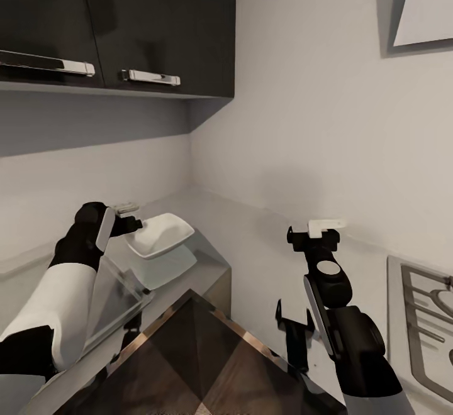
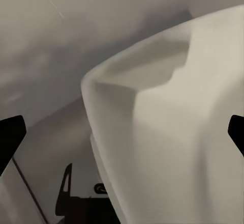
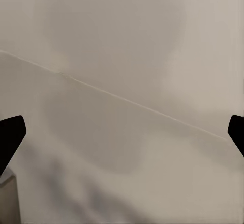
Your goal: In the kitchen, take the Vidalia onion out of the sink, dice it on the chopping board with the paring knife, put the diced onion into the bowl on the countertop, then place both the paring knife and the chopping board into the sink.
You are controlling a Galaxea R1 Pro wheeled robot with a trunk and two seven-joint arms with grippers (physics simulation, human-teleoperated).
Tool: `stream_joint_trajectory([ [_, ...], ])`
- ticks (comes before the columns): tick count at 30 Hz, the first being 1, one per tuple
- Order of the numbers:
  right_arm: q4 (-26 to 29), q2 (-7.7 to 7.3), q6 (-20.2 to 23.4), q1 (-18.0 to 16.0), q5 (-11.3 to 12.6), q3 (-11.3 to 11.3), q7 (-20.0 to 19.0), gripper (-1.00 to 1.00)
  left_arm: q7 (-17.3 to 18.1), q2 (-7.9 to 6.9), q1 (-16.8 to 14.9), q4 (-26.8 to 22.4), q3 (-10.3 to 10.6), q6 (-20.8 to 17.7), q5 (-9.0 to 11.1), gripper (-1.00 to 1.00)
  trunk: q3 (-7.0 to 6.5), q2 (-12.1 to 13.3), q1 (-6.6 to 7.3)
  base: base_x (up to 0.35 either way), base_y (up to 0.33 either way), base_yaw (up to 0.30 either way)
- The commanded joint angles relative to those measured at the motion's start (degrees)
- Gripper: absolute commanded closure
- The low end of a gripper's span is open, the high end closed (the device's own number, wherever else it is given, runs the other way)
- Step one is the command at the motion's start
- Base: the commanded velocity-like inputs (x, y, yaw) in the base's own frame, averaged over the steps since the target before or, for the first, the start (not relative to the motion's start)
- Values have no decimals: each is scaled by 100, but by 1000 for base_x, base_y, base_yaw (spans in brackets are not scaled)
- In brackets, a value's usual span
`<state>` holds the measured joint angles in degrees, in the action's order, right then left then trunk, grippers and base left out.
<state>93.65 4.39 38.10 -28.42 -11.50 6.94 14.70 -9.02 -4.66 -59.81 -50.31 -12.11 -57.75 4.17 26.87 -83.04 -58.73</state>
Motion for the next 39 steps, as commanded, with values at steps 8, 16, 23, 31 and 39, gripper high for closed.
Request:
stream_joint_trajectory([
  [8, 4, 0, 40, -6, -24, 10, 16, -100, -39, 0, -4, -5, 5, -24, 45, -100, 81, -4, 0, 0, 0, 0],
  [16, 4, 0, 40, -6, -27, 10, 16, -100, -39, 0, -4, -5, 6, -26, 48, -100, 154, -4, 0, 0, 0, 0],
  [23, 4, 0, 40, -6, -28, 10, 16, -100, -39, 0, -4, -5, 6, -26, 48, -100, 219, -4, 0, 0, 0, 0],
  [31, 4, 0, 40, -6, -28, 15, 16, -100, -39, 0, -4, -5, 6, -26, 49, -100, 293, -4, 0, 0, 0, 0],
  [39, 4, 0, 40, -6, -28, 73, 16, -100, -39, 0, -4, -5, 6, -27, 47, -100, 335, -4, 0, 0, 0, 0],
])
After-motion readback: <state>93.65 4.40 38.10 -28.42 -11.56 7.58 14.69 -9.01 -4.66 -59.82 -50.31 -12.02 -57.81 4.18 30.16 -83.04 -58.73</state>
